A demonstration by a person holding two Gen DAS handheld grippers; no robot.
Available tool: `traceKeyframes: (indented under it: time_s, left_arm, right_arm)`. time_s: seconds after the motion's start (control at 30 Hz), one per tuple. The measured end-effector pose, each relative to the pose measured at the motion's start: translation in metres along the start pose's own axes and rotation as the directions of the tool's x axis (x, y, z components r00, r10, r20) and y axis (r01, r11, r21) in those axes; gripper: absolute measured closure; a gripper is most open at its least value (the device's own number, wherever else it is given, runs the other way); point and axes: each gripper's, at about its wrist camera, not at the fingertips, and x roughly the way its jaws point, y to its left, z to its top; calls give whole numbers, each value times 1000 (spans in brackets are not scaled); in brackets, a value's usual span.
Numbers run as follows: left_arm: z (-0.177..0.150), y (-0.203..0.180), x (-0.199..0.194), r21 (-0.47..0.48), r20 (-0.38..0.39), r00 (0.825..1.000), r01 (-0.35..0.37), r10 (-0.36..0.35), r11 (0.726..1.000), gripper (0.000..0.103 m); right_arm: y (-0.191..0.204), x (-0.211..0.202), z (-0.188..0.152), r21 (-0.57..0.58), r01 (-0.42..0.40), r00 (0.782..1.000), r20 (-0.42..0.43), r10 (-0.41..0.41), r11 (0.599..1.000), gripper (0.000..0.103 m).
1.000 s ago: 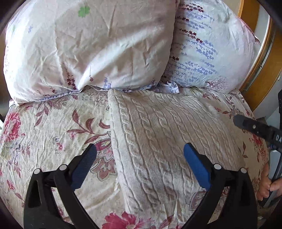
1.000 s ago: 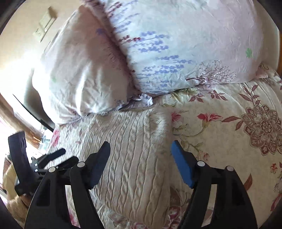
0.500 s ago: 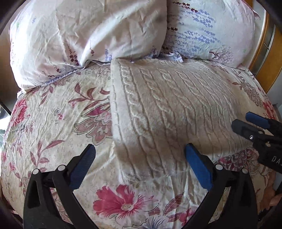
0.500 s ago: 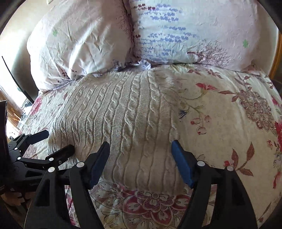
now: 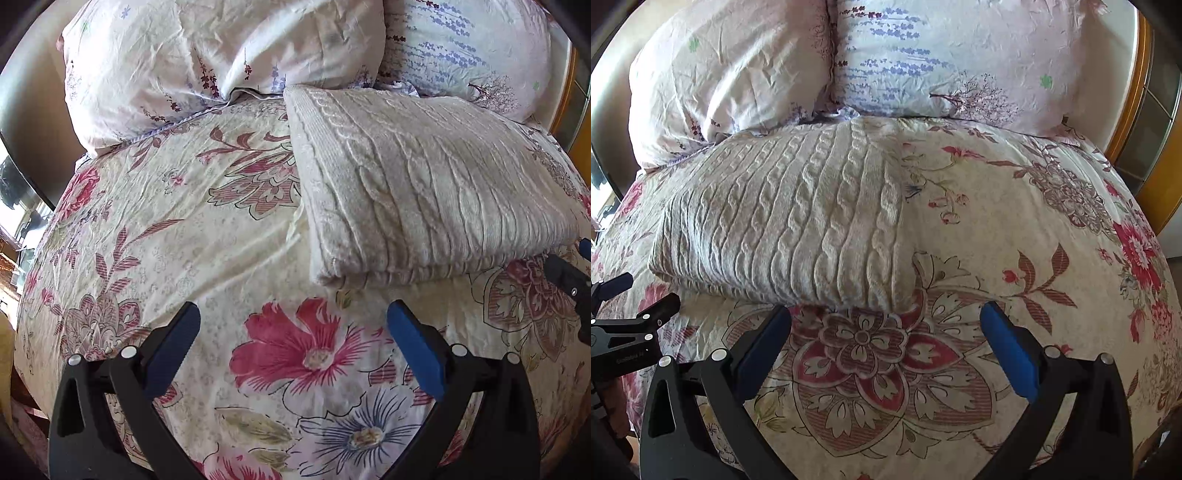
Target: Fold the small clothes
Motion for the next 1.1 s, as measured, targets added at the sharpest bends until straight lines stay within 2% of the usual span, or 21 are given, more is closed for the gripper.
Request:
traceKeyframes:
  time_s: [0.3,0.6,0.67,1.1]
  left_arm:
    - [-5,-8,3,18,-3,1000,-11,11,1000,2]
    - [-11,5,14,-83,-29,997,70,-72,994,2]
    - [-12,5,15,-80,-24,997,70,-72,994,2]
    - [-14,4,14,-58,-5,997,80,-81,995,2]
  right_arm:
    - [19,13,-10,-66,29,998,-57,-33,997,1]
    - [16,16,-11,-47,21,997,-73,-24,999,1]
    - [11,19,-11,-8,-6,996,-87,5,1000,1]
    - [12,18,-12,-4,0,997,-75,-1,1000,1]
